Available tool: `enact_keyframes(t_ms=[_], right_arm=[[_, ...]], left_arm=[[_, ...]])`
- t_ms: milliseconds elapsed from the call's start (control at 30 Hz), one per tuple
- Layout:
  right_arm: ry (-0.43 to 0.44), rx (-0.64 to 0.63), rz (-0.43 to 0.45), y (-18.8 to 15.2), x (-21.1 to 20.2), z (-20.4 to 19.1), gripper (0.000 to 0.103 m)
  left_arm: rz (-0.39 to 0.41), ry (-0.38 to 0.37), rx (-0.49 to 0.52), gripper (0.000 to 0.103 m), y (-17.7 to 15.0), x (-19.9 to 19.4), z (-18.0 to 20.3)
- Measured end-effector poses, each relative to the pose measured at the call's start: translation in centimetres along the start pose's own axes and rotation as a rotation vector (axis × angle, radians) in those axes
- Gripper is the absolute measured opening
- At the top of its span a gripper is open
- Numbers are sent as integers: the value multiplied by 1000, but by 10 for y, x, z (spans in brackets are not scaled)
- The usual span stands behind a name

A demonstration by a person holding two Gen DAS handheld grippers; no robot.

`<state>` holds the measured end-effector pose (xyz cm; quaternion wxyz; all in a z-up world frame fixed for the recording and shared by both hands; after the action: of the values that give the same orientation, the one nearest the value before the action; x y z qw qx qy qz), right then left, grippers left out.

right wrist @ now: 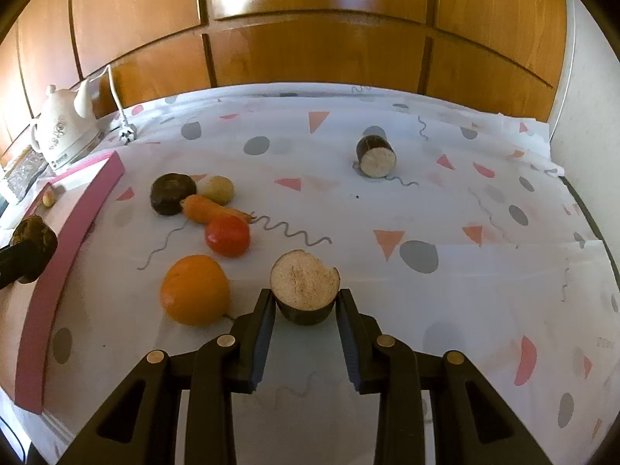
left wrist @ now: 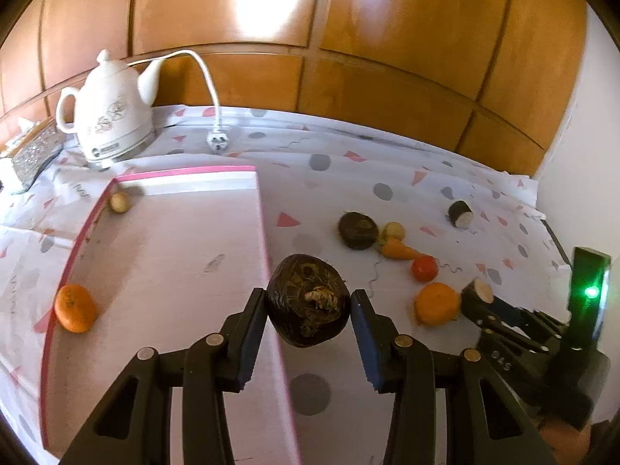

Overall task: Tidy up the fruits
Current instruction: 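Carry both root pieces into the pink tray and open both grippers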

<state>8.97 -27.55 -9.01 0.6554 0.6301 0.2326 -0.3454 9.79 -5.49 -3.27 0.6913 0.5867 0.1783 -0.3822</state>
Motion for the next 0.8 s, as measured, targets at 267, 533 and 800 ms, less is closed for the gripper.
enact_keyframes(t_ms=[267,533,800], right_arm=[[57,-37,68,12,-32,-23,32],[267,-138,66,28,-52,-90,32],[432,-196,52,52,-60,-168,33]], left_arm=[[22,41,-43,44,-3,-11,-26],[44,127,-97,45,-8,-23,-71],[89,212,-157,50,-15,-41,-108]])
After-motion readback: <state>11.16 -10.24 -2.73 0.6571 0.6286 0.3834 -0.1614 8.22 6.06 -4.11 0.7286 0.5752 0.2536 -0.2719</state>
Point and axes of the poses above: each gripper's, at about its wrist camera, not at the fingertips, and x roughly the way its jaws point, z to its right, y to its top, the point moved 4 cm from there along x, roughly the way its jaws point, and after that the axes turned 7 degrees about -y, right-handed, at the moved point
